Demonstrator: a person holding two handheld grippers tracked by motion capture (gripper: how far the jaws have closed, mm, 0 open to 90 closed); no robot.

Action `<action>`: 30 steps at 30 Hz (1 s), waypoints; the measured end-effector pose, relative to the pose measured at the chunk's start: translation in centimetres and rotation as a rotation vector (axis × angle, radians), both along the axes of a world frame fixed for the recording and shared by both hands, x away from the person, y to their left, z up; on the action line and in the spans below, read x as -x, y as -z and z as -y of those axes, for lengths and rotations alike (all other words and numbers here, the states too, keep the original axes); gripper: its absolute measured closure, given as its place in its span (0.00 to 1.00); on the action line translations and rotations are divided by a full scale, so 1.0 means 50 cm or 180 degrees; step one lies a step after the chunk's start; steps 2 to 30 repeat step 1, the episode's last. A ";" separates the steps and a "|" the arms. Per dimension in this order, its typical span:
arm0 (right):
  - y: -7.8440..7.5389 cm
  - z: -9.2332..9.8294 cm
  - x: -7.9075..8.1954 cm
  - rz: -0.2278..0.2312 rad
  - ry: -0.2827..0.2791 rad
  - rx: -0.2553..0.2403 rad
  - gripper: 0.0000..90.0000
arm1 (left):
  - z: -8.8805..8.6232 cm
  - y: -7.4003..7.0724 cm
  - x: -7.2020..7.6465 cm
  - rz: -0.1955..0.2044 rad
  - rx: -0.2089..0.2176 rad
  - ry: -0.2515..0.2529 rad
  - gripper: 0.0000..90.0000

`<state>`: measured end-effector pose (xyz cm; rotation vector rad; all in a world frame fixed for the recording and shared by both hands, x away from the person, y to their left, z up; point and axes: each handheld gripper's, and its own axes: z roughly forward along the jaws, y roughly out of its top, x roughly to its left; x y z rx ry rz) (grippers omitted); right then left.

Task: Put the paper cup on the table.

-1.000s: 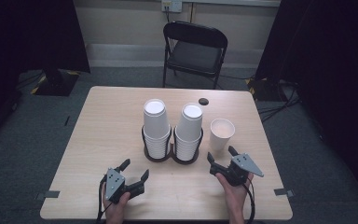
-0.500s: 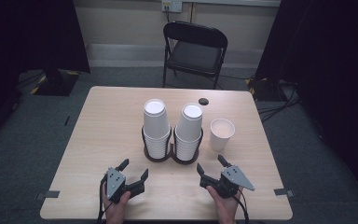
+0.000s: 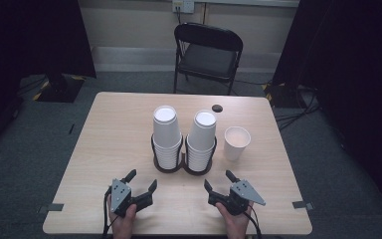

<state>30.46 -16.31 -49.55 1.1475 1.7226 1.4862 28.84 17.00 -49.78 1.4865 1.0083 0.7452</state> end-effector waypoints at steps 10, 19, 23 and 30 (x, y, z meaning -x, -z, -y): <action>0.000 -0.001 0.001 0.0013 0.0026 0.0027 0.15 | -0.001 0.000 0.000 0.0004 -0.0018 0.0001 0.20; 0.000 -0.001 0.001 0.0013 0.0026 0.0027 0.15 | -0.001 0.000 0.000 0.0004 -0.0018 0.0001 0.20; 0.000 -0.001 0.001 0.0013 0.0026 0.0027 0.15 | -0.001 0.000 0.000 0.0004 -0.0018 0.0001 0.20; 0.000 -0.001 0.001 0.0013 0.0026 0.0027 0.15 | -0.001 0.000 0.000 0.0004 -0.0018 0.0001 0.20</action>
